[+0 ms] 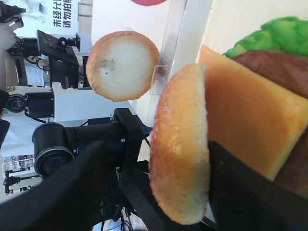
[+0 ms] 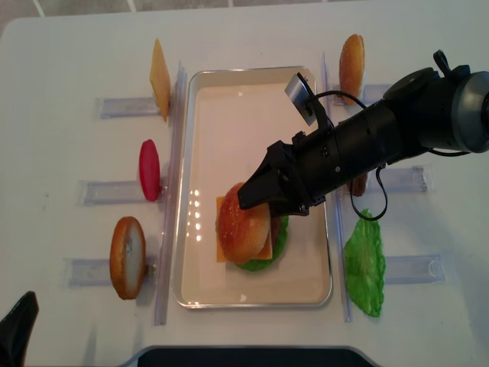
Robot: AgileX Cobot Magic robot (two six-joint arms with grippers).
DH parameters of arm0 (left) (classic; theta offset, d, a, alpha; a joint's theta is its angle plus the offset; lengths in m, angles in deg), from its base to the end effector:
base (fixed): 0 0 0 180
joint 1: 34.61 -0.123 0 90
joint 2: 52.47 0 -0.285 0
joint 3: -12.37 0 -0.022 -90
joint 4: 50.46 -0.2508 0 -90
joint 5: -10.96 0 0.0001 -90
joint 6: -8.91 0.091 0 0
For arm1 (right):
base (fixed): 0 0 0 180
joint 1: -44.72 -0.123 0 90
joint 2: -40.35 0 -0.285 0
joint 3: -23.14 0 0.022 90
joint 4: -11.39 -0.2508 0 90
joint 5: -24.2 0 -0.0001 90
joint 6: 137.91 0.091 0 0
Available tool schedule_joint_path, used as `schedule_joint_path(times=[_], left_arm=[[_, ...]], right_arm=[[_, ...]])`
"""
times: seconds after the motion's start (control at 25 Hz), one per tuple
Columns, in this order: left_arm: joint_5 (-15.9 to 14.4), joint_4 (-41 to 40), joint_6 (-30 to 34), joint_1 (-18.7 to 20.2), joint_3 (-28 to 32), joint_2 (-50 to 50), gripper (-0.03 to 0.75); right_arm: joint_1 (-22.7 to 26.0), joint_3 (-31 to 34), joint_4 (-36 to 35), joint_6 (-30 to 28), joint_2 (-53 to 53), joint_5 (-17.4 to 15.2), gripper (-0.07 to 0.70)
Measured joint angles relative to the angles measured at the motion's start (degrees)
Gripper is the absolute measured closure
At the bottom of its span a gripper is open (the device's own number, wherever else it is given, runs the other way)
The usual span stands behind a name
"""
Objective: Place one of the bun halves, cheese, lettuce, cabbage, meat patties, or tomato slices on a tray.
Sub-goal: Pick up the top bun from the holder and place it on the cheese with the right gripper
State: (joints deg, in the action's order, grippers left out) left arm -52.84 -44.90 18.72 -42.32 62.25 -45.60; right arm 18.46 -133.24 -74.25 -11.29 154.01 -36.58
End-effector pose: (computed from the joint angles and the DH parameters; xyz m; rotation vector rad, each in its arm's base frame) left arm -0.0060 -0.0088 0.2670 0.0457 2.1001 0.0668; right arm 0.2576 0.2154 0.1780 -0.4383 2.5729 1.7007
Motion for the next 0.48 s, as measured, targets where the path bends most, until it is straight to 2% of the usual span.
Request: schedule_joint_path(times=[0.32,0.48], left_arm=[[0.0,0.0,0.0,0.0,0.0,0.0,0.074],[0.0,0.13,0.0,0.0,0.0,0.0,0.074]], right_arm=[[0.0,-0.12,1.39,0.56,0.0,1.57,0.113],[0.0,-1.78,6.24,3.86,-0.24,2.43,0.083]])
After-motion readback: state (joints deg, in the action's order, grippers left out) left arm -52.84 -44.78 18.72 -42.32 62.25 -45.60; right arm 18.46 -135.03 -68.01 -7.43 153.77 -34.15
